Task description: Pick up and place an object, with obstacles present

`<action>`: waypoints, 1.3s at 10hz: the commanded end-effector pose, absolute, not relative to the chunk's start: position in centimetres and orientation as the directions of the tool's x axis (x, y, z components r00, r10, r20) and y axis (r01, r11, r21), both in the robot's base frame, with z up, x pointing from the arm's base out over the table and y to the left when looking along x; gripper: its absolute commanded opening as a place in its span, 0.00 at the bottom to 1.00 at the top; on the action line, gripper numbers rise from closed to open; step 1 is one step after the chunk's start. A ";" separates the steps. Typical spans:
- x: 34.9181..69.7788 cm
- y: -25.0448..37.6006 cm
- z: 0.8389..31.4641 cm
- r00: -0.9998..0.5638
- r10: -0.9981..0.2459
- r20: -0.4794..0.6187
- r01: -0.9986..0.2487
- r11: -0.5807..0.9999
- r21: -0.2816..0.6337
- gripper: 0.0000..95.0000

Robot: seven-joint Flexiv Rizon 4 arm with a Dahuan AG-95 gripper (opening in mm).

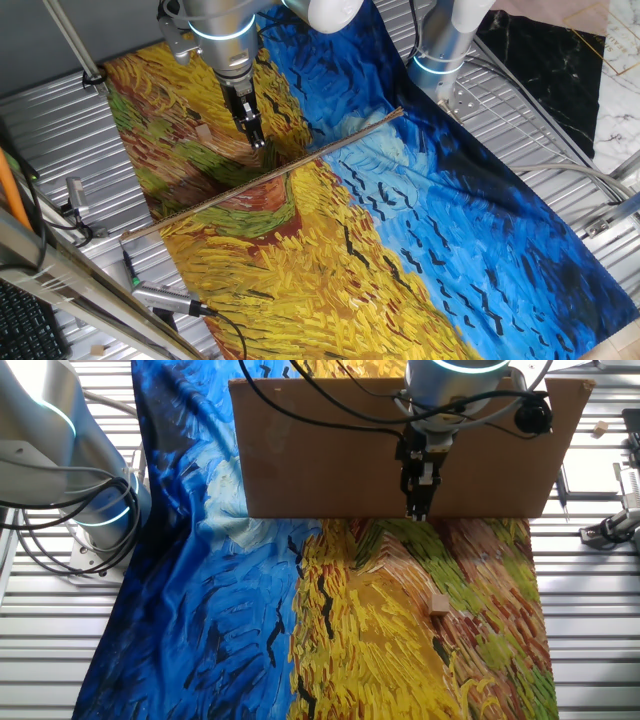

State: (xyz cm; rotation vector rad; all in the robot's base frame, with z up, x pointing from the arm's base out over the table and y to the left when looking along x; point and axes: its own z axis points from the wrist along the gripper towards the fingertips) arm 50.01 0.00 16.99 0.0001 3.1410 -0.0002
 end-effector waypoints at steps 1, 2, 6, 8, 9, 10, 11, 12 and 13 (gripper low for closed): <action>50.0 0.0 17.0 -0.955 -0.292 -0.045 -0.294 0.954 0.058 0.00; 50.0 0.0 17.0 -0.955 -0.293 -0.038 -0.295 0.954 0.056 0.00; 50.0 0.0 17.0 -0.955 -0.297 -0.031 -0.298 0.953 0.054 0.00; 50.0 0.0 17.1 -0.952 -0.304 -0.030 -0.305 0.951 0.052 0.00; 50.0 0.0 17.1 -0.949 -0.314 -0.032 -0.316 0.947 0.052 0.00; 50.0 0.0 17.1 -0.949 -0.314 -0.031 -0.315 0.948 0.052 0.00; 50.0 0.0 17.1 -0.949 -0.312 -0.029 -0.314 0.948 0.050 0.00; 50.0 0.0 17.1 -0.950 -0.311 -0.030 -0.312 0.949 0.049 0.00; 50.0 0.0 17.1 -0.950 -0.310 -0.030 -0.311 0.949 0.049 0.00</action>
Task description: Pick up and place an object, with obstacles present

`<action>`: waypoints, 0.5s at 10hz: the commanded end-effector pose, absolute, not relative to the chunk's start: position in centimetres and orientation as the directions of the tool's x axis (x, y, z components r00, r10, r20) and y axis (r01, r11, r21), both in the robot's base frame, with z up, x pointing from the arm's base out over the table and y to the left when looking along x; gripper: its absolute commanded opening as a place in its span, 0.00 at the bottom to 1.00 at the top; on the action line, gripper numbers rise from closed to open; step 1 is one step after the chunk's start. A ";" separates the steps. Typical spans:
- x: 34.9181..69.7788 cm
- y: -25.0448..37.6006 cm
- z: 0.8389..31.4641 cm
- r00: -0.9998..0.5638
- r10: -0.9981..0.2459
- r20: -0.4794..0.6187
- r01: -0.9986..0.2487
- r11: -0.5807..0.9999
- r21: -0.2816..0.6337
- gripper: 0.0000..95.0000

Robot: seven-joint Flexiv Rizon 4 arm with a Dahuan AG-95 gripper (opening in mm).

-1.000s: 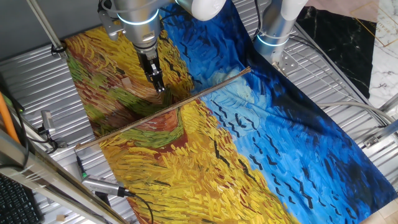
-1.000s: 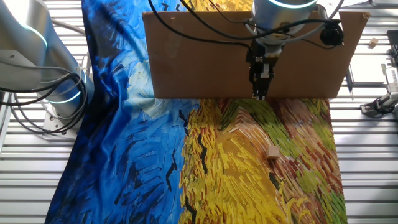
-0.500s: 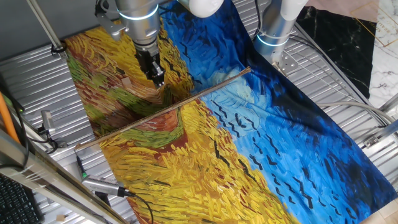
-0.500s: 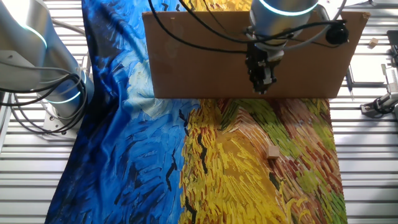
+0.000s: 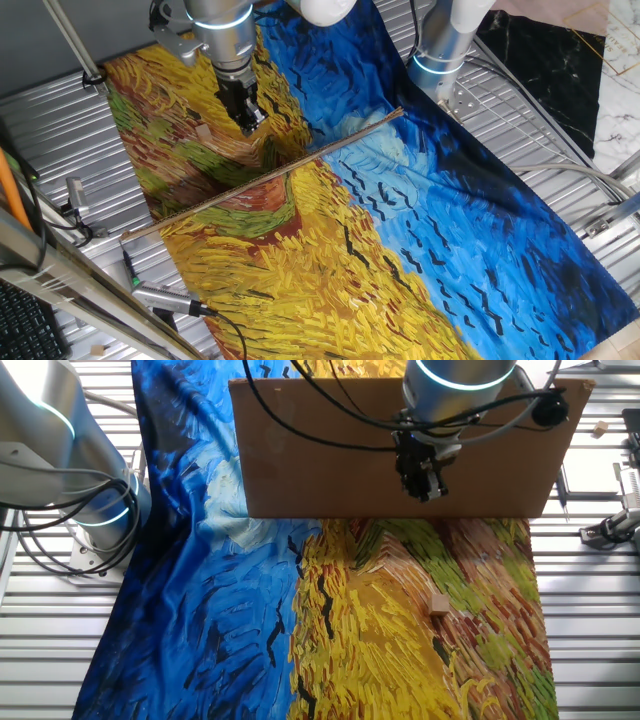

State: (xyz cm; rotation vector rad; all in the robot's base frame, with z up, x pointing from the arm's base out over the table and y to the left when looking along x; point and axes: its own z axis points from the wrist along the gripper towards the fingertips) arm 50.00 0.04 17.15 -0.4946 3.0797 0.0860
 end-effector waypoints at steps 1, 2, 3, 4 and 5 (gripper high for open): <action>50.0 0.0 17.1 -0.951 -0.308 -0.028 -0.309 0.950 0.050 0.00; 50.0 0.0 17.1 -0.954 -0.300 -0.025 -0.301 0.952 0.050 0.00; 50.0 0.0 17.2 -0.955 -0.294 -0.023 -0.295 0.954 0.051 0.00; 50.0 0.0 17.2 -0.955 -0.295 -0.025 -0.296 0.954 0.052 0.00; 50.0 0.0 17.2 -0.954 -0.300 -0.026 -0.301 0.952 0.058 0.00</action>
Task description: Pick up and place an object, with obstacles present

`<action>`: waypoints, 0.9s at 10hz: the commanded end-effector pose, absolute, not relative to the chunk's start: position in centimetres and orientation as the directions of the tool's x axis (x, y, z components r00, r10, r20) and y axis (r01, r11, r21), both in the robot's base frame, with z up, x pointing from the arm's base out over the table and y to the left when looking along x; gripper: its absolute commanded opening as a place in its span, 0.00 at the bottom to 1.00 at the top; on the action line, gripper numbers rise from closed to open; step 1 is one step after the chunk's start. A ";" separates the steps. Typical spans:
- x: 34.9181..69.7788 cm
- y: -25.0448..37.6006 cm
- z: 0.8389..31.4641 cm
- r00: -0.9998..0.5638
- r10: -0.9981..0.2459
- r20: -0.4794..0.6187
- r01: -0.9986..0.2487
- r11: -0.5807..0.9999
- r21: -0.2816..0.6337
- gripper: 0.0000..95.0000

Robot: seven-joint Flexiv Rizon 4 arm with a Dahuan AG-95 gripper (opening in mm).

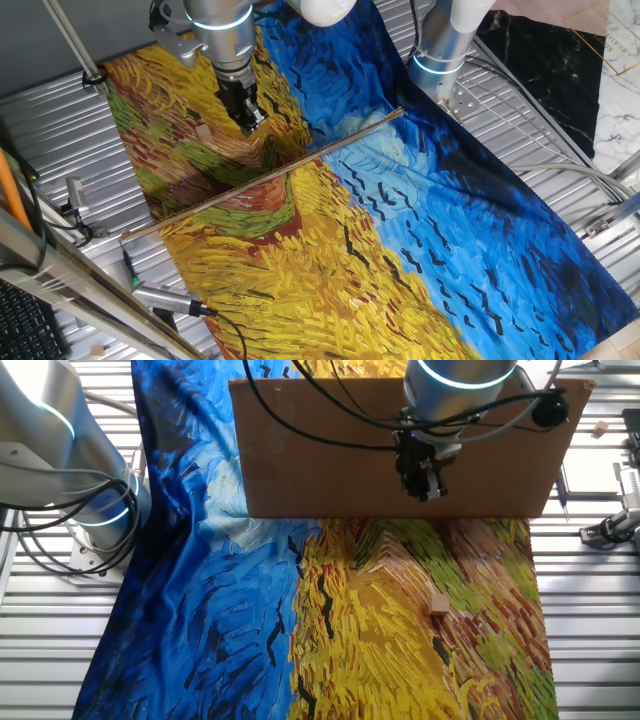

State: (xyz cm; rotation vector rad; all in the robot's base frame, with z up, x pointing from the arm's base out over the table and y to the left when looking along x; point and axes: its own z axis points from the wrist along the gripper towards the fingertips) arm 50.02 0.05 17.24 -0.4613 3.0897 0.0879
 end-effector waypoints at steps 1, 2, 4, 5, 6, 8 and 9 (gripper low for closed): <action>50.0 0.0 17.2 -0.947 -0.321 -0.012 -0.321 0.945 0.062 0.00; 50.0 0.0 17.2 -0.939 -0.345 0.000 -0.344 0.937 0.065 0.00; 50.0 0.0 17.2 -0.930 -0.366 0.010 -0.365 0.928 0.073 0.00; 50.0 0.0 17.2 -0.924 -0.383 0.016 -0.380 0.921 0.079 0.00; 50.0 0.0 17.2 -0.915 -0.402 0.028 -0.398 0.913 0.085 0.00; 50.0 0.0 17.2 -0.893 -0.449 0.037 -0.445 0.891 0.096 0.00; 50.0 0.0 17.2 -0.890 -0.453 0.042 -0.448 0.889 0.100 0.00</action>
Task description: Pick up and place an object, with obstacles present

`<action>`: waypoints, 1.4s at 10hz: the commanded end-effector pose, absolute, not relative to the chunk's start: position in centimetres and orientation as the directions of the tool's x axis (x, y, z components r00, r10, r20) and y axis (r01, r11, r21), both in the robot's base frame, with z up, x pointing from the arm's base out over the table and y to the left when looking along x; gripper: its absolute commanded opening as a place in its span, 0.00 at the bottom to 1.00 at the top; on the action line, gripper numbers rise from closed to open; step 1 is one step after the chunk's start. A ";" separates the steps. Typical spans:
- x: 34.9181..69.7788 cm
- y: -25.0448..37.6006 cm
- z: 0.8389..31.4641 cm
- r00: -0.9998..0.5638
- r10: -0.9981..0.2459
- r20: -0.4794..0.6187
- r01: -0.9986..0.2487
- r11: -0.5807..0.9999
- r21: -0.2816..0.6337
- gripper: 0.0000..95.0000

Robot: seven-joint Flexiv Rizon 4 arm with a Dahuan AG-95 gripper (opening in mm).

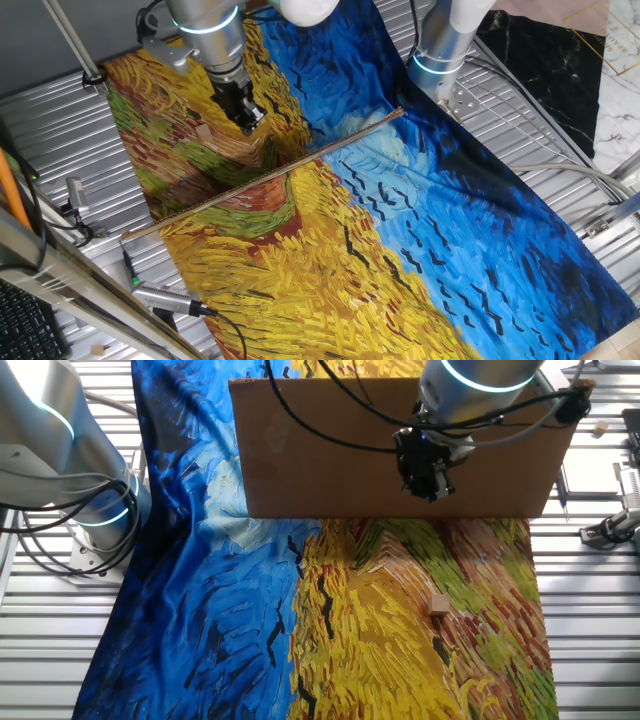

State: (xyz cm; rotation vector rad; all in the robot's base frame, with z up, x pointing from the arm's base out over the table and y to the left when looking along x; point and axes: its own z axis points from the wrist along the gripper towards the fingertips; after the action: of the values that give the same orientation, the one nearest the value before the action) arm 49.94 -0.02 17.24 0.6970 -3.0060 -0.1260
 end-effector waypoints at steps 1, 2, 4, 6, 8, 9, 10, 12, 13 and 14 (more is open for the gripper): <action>50.0 0.0 17.2 -0.890 -0.453 0.052 -0.447 0.889 0.101 0.00; 50.0 0.0 17.2 -0.887 -0.457 0.060 -0.449 0.887 0.111 0.00; 50.0 0.0 17.2 -0.893 -0.445 0.069 -0.434 0.891 0.132 0.00; 50.0 0.0 17.2 -0.904 -0.421 0.074 -0.410 0.903 0.130 0.00; 50.0 0.0 17.2 -0.916 -0.394 0.078 -0.383 0.915 0.126 0.00; 50.0 0.0 17.2 -0.923 -0.377 0.079 -0.366 0.922 0.125 0.00; 50.0 0.0 17.2 -0.925 -0.371 0.078 -0.361 0.924 0.124 0.00; 50.0 0.0 17.2 -0.938 -0.337 0.082 -0.327 0.938 0.120 0.00; 50.0 0.0 17.2 -0.942 -0.325 0.084 -0.315 0.942 0.115 0.00; 50.0 0.0 17.2 -0.944 -0.319 0.084 -0.308 0.944 0.115 0.00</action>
State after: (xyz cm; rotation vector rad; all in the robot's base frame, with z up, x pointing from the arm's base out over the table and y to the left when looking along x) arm 49.97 0.04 17.24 0.4812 -2.9970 -0.1522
